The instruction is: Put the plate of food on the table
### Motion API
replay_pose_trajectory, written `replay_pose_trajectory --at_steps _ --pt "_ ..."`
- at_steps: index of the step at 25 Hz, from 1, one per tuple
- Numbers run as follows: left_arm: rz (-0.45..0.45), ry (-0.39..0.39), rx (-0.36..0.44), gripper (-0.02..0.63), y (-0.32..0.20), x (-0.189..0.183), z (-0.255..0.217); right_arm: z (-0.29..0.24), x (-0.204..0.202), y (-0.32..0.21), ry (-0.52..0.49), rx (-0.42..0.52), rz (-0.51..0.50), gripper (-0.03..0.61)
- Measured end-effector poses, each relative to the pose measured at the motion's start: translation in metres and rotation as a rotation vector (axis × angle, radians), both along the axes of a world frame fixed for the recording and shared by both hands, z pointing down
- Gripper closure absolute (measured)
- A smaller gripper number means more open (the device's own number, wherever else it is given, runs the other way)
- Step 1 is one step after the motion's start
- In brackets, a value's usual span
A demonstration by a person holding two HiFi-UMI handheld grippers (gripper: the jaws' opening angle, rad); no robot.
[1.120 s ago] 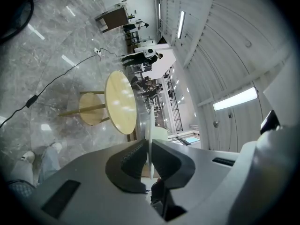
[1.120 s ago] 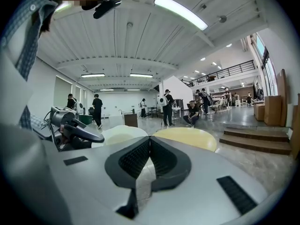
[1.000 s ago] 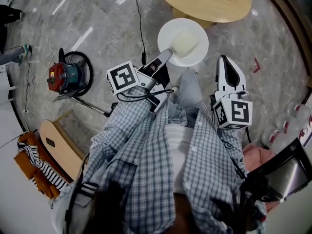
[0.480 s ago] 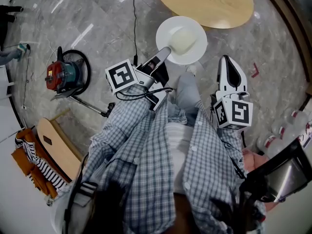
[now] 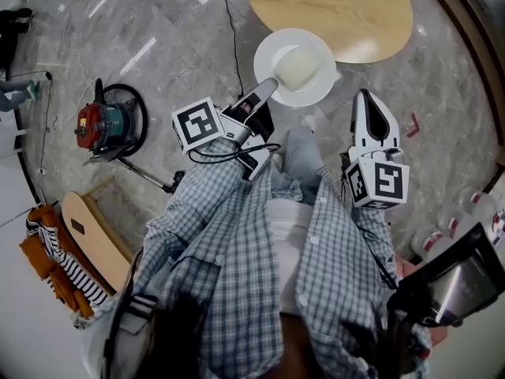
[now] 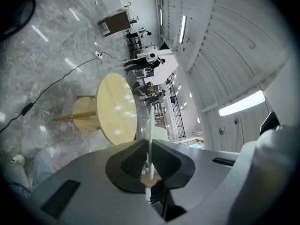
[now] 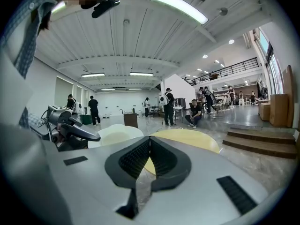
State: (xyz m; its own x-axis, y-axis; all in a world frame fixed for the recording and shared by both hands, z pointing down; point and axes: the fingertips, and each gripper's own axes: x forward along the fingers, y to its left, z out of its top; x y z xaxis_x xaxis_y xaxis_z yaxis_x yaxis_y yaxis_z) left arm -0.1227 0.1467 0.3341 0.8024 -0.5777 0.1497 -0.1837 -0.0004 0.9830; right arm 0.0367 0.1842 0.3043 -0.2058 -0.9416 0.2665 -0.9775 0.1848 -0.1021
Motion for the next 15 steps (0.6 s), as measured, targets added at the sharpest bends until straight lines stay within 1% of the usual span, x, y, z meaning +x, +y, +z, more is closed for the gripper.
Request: replay_pose_trajectory --at_steps 6,12,15 --pt "-0.011 0.013 0.002 0.591 0.002 -0.002 -0.001 0.002 0.0 0.004 -0.003 0.002 0.005 0.571" --pt "-0.023 0.016 0.014 0.591 -0.008 0.005 -0.006 -0.002 0.01 -0.009 -0.004 0.005 0.003 0.571" --pt "-0.036 0.025 0.03 0.591 -0.012 0.009 -0.008 0.001 0.014 -0.015 -0.006 0.006 -0.013 0.571"
